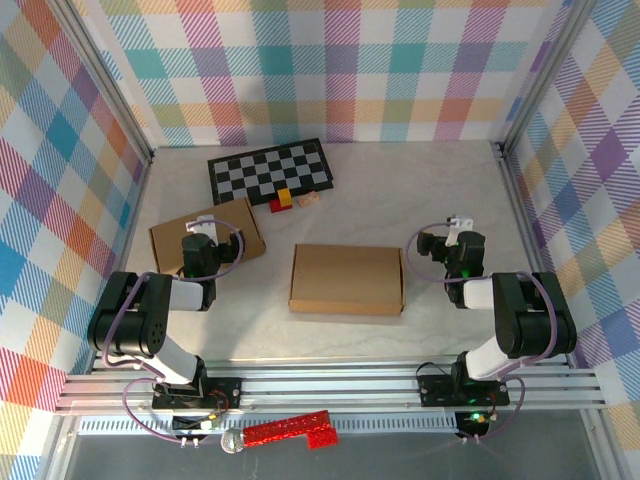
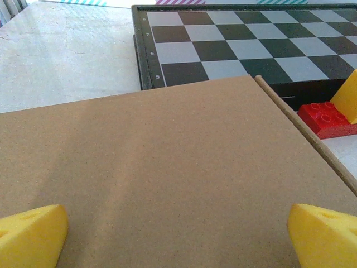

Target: Fold the paper box

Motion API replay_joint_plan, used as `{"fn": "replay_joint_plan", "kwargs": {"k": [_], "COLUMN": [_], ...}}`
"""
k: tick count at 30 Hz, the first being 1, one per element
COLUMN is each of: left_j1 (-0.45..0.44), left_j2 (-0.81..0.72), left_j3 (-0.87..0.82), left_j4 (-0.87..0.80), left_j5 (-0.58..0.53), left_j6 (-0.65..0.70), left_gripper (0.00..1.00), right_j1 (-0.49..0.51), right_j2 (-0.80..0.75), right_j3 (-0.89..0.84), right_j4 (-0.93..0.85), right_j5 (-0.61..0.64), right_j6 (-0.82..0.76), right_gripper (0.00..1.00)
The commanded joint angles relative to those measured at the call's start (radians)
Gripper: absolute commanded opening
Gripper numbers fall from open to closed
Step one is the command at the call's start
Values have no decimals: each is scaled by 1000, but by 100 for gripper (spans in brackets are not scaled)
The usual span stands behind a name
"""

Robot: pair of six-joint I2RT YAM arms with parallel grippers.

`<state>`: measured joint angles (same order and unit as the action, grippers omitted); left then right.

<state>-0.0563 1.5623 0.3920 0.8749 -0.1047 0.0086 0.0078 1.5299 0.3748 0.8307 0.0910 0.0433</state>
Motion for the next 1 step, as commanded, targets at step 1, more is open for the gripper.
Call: {"fn": "replay_joint_plan", "kwargs": {"k": [1], "left_j1": [12], "left_j2": [16], "left_j3": [10], "left_j4": [3], "left_j5": [21], "left_j6": [-4], "left_gripper": [100], "right_j1": [16], "right_j2": [1], "right_j3": [16], "right_j4": [33], "right_j5": [13], "right_j6": [-8], "right_gripper": [99]}}
